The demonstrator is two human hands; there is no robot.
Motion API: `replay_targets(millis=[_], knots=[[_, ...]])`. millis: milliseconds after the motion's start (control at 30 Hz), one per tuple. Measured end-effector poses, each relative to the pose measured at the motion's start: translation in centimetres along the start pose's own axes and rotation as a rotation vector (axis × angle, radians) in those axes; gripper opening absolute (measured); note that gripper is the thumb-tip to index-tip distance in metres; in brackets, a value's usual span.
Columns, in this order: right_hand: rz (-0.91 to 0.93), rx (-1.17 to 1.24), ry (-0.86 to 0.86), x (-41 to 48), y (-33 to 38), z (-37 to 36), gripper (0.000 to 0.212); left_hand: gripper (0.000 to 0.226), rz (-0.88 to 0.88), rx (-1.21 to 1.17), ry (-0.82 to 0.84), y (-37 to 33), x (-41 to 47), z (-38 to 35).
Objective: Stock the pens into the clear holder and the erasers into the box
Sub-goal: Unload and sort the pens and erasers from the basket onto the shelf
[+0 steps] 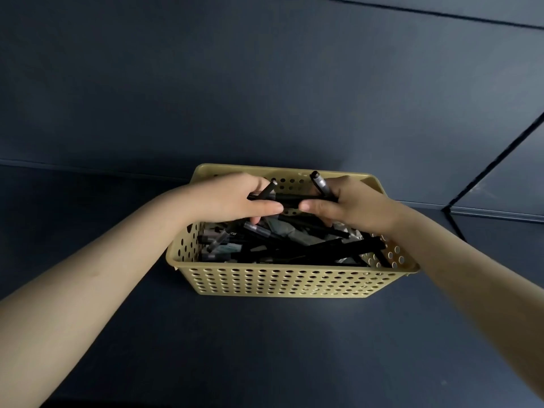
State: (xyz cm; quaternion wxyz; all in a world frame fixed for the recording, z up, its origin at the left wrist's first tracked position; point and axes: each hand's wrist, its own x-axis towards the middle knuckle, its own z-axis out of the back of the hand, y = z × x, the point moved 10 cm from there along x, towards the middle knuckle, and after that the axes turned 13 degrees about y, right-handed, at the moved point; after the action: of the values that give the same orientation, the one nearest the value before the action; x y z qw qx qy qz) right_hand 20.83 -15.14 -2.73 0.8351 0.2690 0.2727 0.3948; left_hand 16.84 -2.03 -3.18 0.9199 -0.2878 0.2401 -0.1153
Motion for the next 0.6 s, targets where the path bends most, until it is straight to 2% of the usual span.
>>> replay_targets(millis=[133, 200, 367, 600], knots=[[0.053, 0.09, -0.034, -0.6, 0.8, 0.5, 0.041, 0.015, -0.028, -0.096, -0.048, -0.5, -1.1, 1.2], [0.05, 0.11, -0.063, -1.1, 0.9, 1.0, 0.032, 0.016, -0.061, -0.195, -0.037, -0.5, -1.3, 1.3], [0.109, 0.148, -0.209, -2.4, 1.0, 3.1, 0.053, 0.022, -0.082, -0.331, -0.097, 0.6, -1.5, 1.9], [0.193, 0.166, -0.321, -3.5, 1.9, 4.2, 0.058, 0.02, -0.105, -0.422, -0.167, -0.1, -2.1, 2.2]])
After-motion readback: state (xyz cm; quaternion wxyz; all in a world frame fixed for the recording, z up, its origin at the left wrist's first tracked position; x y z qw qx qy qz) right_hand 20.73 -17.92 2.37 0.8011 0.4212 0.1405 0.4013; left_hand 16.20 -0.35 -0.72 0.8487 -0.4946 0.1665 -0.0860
